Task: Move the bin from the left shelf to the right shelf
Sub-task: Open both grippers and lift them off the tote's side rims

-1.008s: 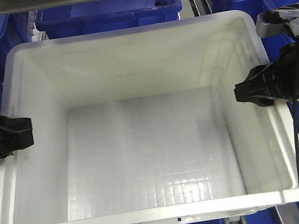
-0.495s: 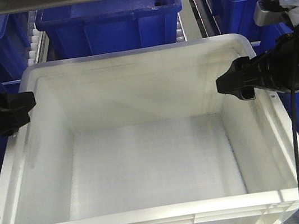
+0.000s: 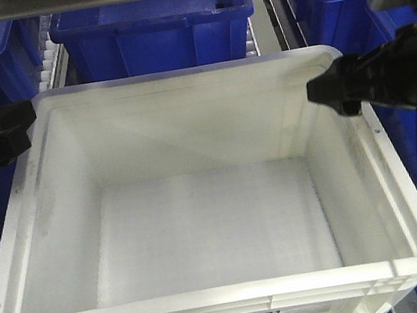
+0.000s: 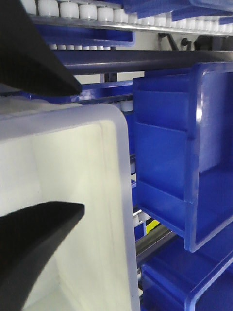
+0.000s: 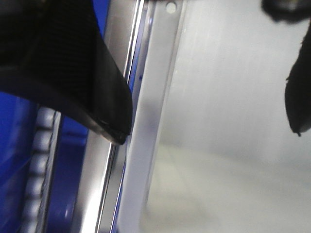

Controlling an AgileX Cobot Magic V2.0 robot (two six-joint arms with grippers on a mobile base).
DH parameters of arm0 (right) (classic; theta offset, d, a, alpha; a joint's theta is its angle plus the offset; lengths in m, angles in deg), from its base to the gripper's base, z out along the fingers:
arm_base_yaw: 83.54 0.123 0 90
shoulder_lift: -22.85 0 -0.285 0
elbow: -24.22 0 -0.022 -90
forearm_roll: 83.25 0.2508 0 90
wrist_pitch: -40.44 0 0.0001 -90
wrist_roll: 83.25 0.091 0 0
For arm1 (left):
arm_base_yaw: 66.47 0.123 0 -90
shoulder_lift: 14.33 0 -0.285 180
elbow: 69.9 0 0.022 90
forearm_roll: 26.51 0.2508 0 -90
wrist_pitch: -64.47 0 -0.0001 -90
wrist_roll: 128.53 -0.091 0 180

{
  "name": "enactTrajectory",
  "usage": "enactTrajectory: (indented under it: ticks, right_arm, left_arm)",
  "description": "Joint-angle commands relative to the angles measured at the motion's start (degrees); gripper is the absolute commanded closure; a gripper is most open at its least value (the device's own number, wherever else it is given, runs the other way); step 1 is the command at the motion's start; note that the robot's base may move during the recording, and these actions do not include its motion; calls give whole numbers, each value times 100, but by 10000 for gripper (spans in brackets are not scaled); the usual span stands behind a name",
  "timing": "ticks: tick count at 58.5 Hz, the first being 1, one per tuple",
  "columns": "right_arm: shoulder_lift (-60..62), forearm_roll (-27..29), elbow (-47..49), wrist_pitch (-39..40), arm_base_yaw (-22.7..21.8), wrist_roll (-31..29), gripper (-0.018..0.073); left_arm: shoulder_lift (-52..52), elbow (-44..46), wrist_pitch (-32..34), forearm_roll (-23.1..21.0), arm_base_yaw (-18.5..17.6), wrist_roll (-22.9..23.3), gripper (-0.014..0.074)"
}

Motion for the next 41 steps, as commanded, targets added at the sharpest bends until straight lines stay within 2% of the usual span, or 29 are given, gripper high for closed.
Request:
enactTrajectory:
  ticks: [1, 11, 19, 29, 41]
  right_arm:
    - [266, -174, 185, 441, 19, -91, -23]
    - [353, -614, 185, 348, 19, 264, -23]
    - [405, -761, 165, 522, 19, 363, -23]
    - [730, -736, -532, 1397, 19, 363, -23]
    - [1532, -736, -1563, 2317, 19, 229, -23]
  left_arm:
    - [-92, 210, 217, -100, -26, -59, 143]
    - [-97, 210, 73, 115, -26, -81, 143]
    - [-97, 210, 52, 157, -26, -69, 143]
    - [-139, 25, -38, 157, -26, -95, 143]
    - [-724, -752, 556, 149, -26, -206, 165]
